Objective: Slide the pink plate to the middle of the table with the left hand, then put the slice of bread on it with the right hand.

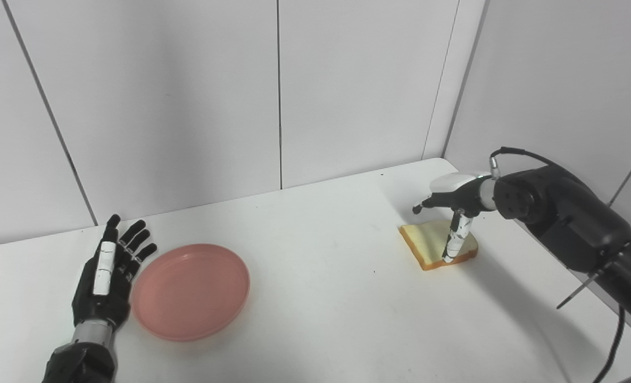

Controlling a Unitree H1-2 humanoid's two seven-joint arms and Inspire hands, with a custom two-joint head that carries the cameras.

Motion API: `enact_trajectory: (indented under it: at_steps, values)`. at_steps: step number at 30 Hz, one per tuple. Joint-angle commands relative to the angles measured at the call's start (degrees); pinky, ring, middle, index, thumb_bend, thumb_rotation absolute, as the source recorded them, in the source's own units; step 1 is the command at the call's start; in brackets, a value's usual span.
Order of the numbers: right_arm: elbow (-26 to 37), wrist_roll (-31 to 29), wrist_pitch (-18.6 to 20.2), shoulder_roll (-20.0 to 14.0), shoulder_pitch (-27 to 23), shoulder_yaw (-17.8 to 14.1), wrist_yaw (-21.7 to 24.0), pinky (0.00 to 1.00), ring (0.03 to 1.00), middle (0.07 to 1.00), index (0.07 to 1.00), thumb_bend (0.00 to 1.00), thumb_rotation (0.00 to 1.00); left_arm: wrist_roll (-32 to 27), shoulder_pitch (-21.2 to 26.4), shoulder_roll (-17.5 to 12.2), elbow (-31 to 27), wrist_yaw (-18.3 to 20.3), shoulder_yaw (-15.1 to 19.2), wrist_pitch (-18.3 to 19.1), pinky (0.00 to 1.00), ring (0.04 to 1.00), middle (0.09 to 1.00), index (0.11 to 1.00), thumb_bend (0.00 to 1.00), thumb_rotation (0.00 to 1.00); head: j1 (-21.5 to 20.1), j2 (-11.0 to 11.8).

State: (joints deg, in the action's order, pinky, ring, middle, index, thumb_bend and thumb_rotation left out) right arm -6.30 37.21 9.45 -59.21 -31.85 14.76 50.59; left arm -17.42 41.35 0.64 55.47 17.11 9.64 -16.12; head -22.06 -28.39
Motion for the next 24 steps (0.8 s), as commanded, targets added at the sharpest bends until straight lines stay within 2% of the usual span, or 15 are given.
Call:
enact_trajectory:
  at_steps: [1,6,8,13,18,24]
  values:
    - [0.01,0.70,-1.53,-2.20,-0.82,-1.22,-2.52,0.87,0.938,0.957,0.892,1.00,0.29,0.34,-2.52,0.03,1.24,0.12,-0.27,0.75,0.78,0.858,0.826,0.953,0.97,0.67,0.01,-0.03]
    - [-0.97,2.00,-1.09,-2.20,0.38,-0.93,-4.19,0.95,0.943,0.967,0.900,1.00,0.32,-0.08,-2.52,0.07,1.25,0.40,-0.05,1.24,0.78,0.864,0.829,0.952,0.97,0.66,-0.01,-0.18]
    - [-1.70,2.29,-1.47,-1.97,0.80,-1.04,-5.21,1.00,0.983,0.981,0.896,1.00,0.33,-0.13,-2.55,0.14,1.15,0.44,-0.02,1.37,0.78,0.864,0.827,0.957,0.95,0.66,-0.01,-0.18]
    - [-2.38,3.36,-0.58,-1.17,2.07,-1.15,-7.75,1.00,1.000,0.999,0.895,1.00,0.35,0.00,-2.74,0.19,0.72,0.45,-0.15,1.49,0.78,0.863,0.822,0.955,0.96,0.66,0.23,-0.40]
    - [-4.51,3.93,-2.43,0.30,4.17,-1.47,-14.10,1.00,1.000,1.000,0.876,1.00,0.35,0.30,-2.80,0.02,0.51,0.24,-0.40,1.67,0.78,0.856,0.818,0.948,0.97,0.66,0.39,-0.55]
    - [-7.24,4.21,-4.63,1.69,4.69,-0.92,-19.14,1.00,1.000,1.000,0.876,1.00,0.32,0.49,-2.90,-0.10,0.30,-0.02,-0.59,1.83,0.78,0.857,0.818,0.949,0.97,0.66,0.53,-0.58]
